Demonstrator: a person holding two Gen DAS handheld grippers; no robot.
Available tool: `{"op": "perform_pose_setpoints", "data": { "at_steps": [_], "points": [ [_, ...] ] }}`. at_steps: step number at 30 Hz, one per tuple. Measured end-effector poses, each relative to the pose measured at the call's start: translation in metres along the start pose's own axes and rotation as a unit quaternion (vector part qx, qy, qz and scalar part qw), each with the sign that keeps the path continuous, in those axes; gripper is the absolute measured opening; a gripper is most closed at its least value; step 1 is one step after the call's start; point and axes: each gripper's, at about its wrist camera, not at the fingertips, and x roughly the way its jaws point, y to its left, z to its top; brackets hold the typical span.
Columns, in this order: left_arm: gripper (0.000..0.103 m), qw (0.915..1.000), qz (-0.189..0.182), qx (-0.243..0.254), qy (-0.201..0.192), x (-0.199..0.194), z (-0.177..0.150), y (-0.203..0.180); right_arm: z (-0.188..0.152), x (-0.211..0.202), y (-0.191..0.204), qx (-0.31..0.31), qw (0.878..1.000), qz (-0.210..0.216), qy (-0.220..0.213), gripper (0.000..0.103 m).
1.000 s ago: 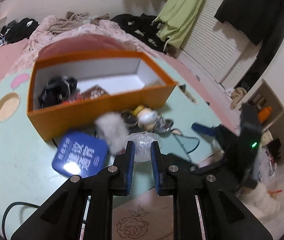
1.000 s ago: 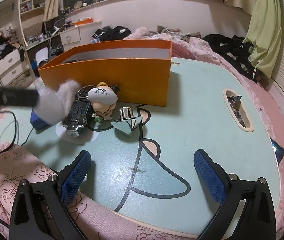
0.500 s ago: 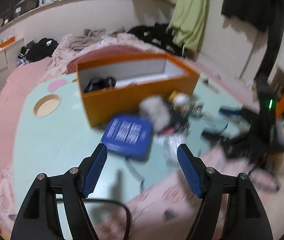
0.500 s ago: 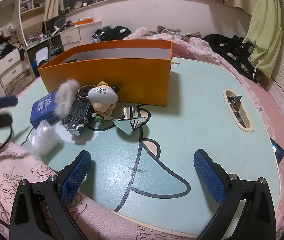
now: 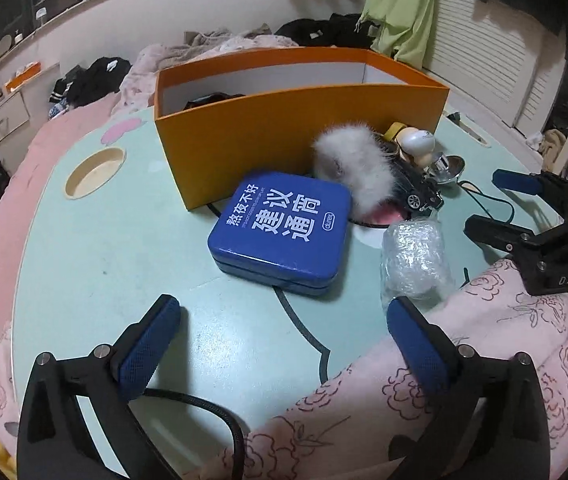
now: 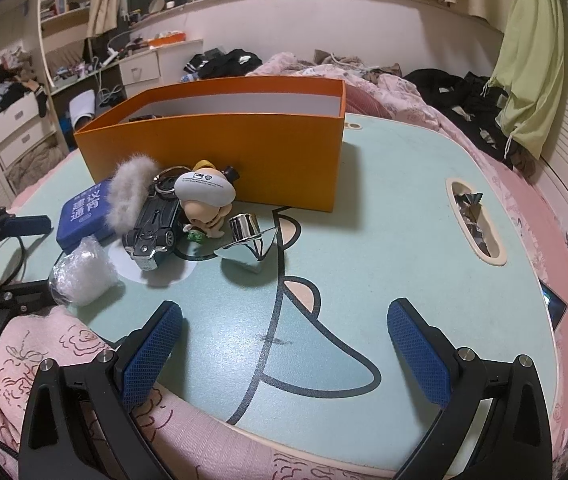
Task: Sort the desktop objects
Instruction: 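Reach the right gripper into the orange box toward the brown package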
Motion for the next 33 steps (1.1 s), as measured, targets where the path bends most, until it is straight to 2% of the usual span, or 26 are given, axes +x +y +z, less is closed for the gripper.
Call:
{"op": "perform_pose_setpoints", "data": {
  "at_steps": [24, 26, 30, 33],
  "points": [
    [0.103, 0.9998, 0.004, -0.014, -0.016, 0.001, -0.001, 0.002, 0.005, -0.002, -0.003, -0.004, 1.0, -0.002, 0.009, 0.102],
    [0.103, 0.9997, 0.004, -0.015, -0.018, 0.001, -0.001, 0.002, 0.009, -0.009, -0.002, -0.003, 1.0, -0.006, -0.002, 0.102],
    [0.103, 0.9997, 0.005, -0.016, -0.02, 0.002, 0.0, 0.002, 0.022, -0.028, 0.01, -0.021, 0.999, 0.013, -0.028, 0.093],
    [0.103, 0.9996, 0.006, -0.016, -0.021, 0.001, -0.002, 0.002, 0.046, -0.04, 0.016, -0.028, 0.998, 0.04, -0.04, 0.087]
  ]
}}
